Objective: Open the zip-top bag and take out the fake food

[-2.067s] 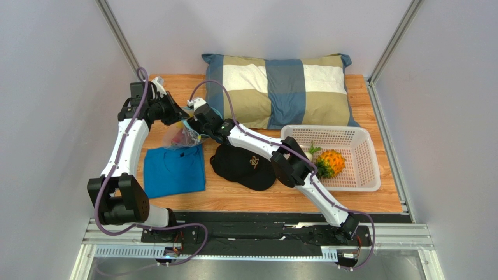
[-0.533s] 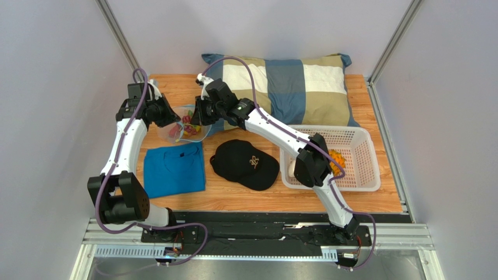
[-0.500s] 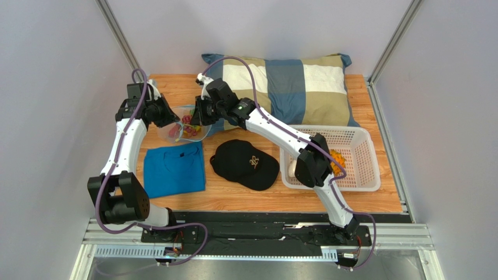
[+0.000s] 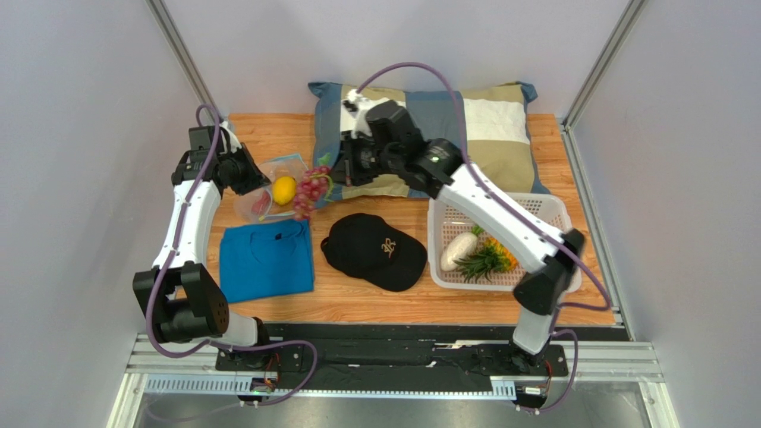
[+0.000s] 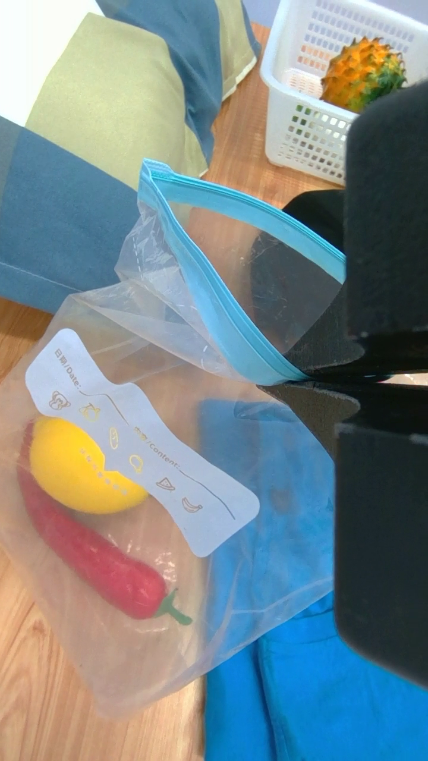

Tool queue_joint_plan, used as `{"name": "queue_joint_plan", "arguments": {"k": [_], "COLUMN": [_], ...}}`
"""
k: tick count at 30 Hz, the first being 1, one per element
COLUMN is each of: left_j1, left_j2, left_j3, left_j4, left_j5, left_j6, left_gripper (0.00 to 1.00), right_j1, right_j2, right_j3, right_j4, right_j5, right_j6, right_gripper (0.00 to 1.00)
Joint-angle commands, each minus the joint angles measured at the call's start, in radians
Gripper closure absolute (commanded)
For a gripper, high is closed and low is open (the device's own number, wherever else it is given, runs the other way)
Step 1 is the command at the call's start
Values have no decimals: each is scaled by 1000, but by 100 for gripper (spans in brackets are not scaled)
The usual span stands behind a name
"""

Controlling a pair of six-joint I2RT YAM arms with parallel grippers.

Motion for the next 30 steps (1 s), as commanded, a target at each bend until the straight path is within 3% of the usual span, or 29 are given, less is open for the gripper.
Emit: {"name": "queue_joint_plan", "arguments": {"k": [1,5,9,13,18,19,20,23,26,30], "left_j1": [9,9,9,10,9,10,10,9,9,9], "left_j2": [-14,-24,-22,-21,-21,-22,-27,-48,-70,-87], "left_j3": [-35,-64,-66,-64,-39,-36,-32,-33,-36,-39], "left_j4": [18,28,25,25,16,13,13,9,7,9], "left_j5": [38,54,69,86,116,126,139,153,164,190], "left_j6": [17,19,22,17,6,-3,-4,-15,-24,-44], "left_gripper": [100,100,100,100,100,100,100,100,100,100], "right_j1": [-95,-209,-342,-443,-491,-493,-493,-491,-476,-384], "right_j2": [-295,-533,-696,-746,-673,-661,-648,-618,-615,-581], "right_j3": [-240,-503,-718,-868,-951,-955,-955,-918,-852,-696], "right_j4": [-124,-163,-190,-111,-23,-23,-26,-86,-136,-180], "right_j5": [144,259,280,305,317,325,345,368,405,446], "right_j6": [-17,-38,-70,-126,-133,-135,-135,-132,-133,-165], "right_gripper": [100,100,100,100,98,91,73,43,29,25]}}
